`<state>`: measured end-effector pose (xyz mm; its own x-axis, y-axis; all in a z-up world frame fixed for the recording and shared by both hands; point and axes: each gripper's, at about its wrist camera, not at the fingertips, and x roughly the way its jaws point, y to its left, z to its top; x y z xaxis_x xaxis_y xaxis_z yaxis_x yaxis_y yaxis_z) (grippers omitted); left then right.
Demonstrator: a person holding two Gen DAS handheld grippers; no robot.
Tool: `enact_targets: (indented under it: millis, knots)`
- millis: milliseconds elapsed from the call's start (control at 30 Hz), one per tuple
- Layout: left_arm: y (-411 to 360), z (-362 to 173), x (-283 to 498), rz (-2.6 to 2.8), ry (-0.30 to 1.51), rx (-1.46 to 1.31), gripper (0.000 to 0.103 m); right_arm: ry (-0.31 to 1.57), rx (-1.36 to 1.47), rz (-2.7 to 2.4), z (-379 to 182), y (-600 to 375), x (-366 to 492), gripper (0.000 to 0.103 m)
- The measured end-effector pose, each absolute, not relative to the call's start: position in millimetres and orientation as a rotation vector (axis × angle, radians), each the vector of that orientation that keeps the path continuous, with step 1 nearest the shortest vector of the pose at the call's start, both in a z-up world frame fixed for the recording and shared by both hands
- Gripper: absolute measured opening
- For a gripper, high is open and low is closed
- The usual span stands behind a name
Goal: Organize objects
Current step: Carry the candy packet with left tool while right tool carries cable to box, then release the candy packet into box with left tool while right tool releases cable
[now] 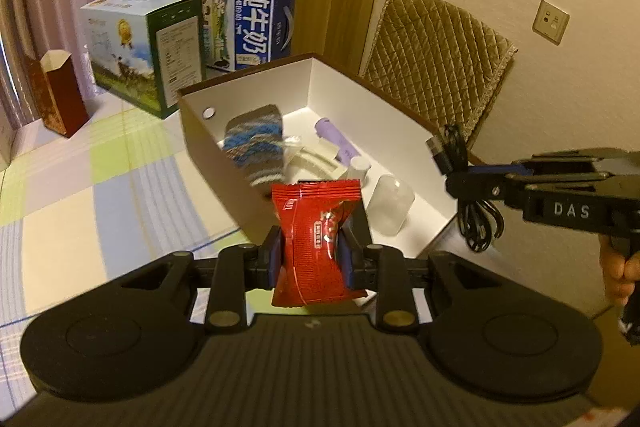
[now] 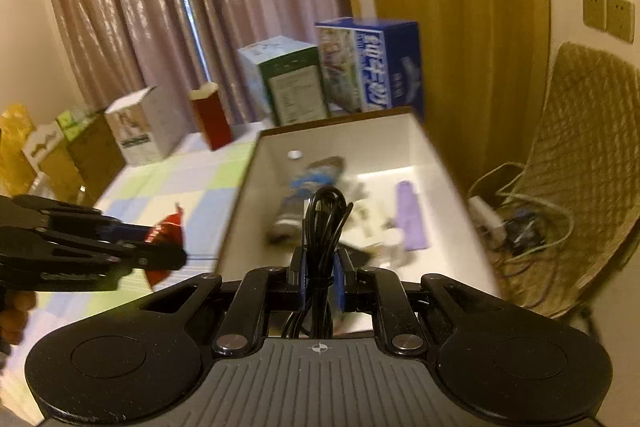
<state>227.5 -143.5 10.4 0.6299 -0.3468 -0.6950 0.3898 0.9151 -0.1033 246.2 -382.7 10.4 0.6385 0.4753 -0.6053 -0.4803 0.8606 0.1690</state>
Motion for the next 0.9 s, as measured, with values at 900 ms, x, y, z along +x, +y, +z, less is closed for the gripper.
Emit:
enact_targets:
  millis: [900]
  knots:
    - [-194,-14,298,-0.318,0.864,0.055,0.024,0.84,-0.22,0.546,-53,-395,354,0.011]
